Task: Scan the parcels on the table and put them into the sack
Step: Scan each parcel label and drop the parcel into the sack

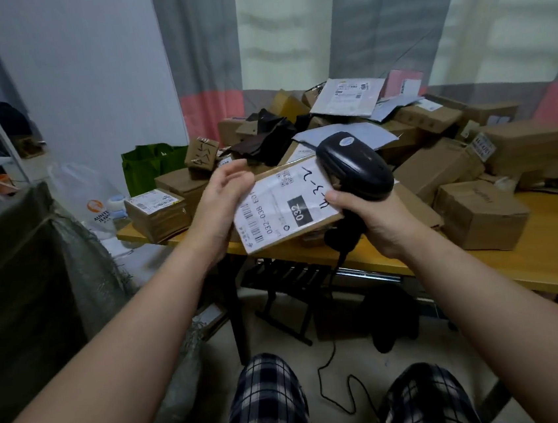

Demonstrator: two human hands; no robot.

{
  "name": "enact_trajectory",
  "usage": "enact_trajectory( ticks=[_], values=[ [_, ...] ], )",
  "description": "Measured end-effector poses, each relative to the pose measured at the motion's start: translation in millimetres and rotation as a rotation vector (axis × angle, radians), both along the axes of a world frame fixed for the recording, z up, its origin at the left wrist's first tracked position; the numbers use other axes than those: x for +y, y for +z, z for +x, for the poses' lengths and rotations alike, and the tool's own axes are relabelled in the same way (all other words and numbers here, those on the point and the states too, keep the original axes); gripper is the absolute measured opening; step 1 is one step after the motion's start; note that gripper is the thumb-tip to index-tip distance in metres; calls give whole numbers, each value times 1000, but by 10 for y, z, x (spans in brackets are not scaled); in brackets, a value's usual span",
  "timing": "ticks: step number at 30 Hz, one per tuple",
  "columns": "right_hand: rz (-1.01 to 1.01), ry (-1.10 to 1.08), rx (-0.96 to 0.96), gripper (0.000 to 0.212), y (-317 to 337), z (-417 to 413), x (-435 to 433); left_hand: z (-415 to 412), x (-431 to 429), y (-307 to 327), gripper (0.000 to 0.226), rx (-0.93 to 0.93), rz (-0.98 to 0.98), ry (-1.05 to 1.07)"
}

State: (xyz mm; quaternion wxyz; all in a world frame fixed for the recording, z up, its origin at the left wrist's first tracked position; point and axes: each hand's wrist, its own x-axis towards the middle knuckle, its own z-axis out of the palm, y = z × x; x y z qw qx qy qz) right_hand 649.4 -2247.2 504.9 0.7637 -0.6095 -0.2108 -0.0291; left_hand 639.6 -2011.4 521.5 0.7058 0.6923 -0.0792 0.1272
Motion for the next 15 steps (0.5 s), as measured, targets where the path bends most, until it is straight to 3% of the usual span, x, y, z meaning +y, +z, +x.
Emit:
enact_trajectory(
  ticks=[2, 5, 9, 15],
  values=[
    [98, -90, 50, 41, -52, -10, 48, -26, -113, -44, 59, 40, -103, 40],
    [218, -227, 87, 48, -94, -47, 121, -66, -236, -198, 74, 116, -194, -60],
    [176, -234, 74, 65, -79, -106, 162, -47, -247, -236, 63, 61, -282, -64],
    [36, -168, -53, 28, -60, -143, 107, 76, -20, -60, 78, -33, 178, 36]
  ],
)
